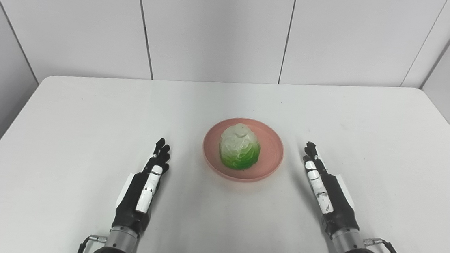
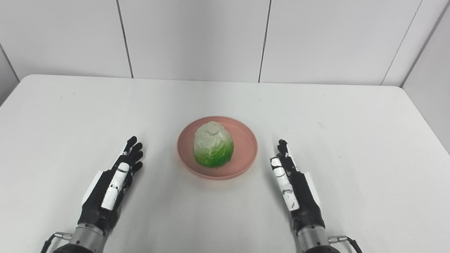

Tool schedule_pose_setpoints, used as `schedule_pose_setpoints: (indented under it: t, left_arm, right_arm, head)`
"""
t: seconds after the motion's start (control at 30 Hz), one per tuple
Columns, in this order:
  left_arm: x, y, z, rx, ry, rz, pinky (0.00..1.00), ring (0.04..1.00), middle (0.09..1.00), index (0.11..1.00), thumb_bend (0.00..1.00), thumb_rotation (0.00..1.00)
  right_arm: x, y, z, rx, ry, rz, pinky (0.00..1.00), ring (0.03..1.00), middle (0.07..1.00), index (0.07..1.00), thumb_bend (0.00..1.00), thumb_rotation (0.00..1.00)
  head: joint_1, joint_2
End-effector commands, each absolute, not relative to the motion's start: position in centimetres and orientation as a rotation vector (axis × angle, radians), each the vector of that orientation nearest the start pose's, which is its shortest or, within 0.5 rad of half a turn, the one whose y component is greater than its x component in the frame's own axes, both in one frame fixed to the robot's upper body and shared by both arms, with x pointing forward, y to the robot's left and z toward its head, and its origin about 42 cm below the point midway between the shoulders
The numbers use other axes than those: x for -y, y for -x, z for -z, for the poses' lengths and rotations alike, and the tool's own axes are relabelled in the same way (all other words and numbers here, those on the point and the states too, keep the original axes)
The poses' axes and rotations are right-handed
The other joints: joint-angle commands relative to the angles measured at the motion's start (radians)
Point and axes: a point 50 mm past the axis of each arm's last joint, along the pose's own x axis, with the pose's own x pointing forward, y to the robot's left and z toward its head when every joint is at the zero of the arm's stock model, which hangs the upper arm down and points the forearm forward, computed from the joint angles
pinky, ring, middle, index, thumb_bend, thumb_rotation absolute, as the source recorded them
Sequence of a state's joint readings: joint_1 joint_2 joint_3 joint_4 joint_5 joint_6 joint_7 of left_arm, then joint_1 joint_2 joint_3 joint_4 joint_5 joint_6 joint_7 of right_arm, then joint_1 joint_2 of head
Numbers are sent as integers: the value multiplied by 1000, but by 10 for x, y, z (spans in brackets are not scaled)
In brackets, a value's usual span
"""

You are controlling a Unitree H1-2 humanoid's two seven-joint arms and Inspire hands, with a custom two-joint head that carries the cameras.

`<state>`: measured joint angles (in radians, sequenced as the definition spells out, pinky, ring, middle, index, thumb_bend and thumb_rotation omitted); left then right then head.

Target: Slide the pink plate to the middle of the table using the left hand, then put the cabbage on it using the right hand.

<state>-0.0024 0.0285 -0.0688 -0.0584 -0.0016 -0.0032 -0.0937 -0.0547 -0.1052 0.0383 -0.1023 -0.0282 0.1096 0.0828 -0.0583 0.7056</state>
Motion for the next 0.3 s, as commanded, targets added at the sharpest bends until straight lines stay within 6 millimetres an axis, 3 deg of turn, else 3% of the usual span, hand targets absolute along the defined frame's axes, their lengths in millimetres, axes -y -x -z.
schedule_pose_setpoints:
  t: [0.0, 0.27]
  left_arm:
    - [-195, -289, -112, 59, -39, 158, 991, 1000, 1000, 1000, 387, 1000]
    - [-194, -290, -113, 62, -33, 150, 985, 1000, 1000, 1000, 364, 1000]
  right_arm:
    - [221, -308, -142, 94, 134, -150, 1000, 1000, 997, 999, 312, 1000]
    - [223, -307, -142, 95, 132, -149, 994, 998, 994, 1000, 304, 1000]
  head:
    - [1, 0]
    - [-1, 1]
